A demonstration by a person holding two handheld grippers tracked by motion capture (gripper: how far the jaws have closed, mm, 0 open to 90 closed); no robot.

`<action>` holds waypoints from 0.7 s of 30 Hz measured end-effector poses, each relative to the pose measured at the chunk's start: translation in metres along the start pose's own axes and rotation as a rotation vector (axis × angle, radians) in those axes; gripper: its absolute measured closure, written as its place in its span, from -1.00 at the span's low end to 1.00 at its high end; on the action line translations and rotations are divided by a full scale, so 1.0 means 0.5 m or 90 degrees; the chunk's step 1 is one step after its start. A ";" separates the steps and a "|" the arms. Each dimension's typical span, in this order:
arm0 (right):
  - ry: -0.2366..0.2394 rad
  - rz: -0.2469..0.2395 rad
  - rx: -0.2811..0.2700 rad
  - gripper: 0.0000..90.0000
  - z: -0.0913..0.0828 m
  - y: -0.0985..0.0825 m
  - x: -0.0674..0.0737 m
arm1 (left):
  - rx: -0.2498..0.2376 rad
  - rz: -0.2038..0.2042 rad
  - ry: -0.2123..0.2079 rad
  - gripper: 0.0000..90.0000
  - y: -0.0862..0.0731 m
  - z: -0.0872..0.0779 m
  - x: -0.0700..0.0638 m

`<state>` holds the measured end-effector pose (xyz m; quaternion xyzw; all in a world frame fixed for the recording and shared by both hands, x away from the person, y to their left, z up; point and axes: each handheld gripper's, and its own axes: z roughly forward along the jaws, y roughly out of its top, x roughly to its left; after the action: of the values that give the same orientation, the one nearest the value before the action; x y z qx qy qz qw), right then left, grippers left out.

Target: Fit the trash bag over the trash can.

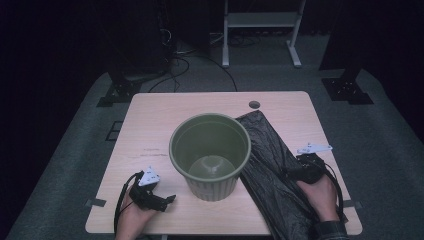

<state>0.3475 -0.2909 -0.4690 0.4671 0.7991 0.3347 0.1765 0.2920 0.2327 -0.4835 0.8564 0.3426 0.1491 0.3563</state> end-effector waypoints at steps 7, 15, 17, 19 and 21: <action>0.027 0.008 0.016 -0.52 0.016 -0.005 -0.003 | 0.000 0.000 0.000 -1.00 0.000 0.000 0.000; 0.105 -0.003 0.005 -0.52 0.029 0.005 0.034 | 0.000 0.000 0.000 -1.00 0.000 0.000 0.000; 0.110 -0.005 0.005 -0.52 0.030 0.007 0.038 | 0.000 0.000 0.000 -1.00 0.000 0.000 0.000; 0.134 -0.002 -0.001 -0.52 0.035 0.010 0.048 | 0.000 0.000 0.000 -1.00 0.000 0.000 0.000; 0.142 0.000 -0.005 -0.52 0.035 0.012 0.052 | 0.000 0.000 0.000 -1.00 0.000 0.000 0.000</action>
<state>0.3487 -0.2600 -0.4768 0.4263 0.8125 0.3878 0.0880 0.2920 0.2327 -0.4835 0.8563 0.3427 0.1490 0.3564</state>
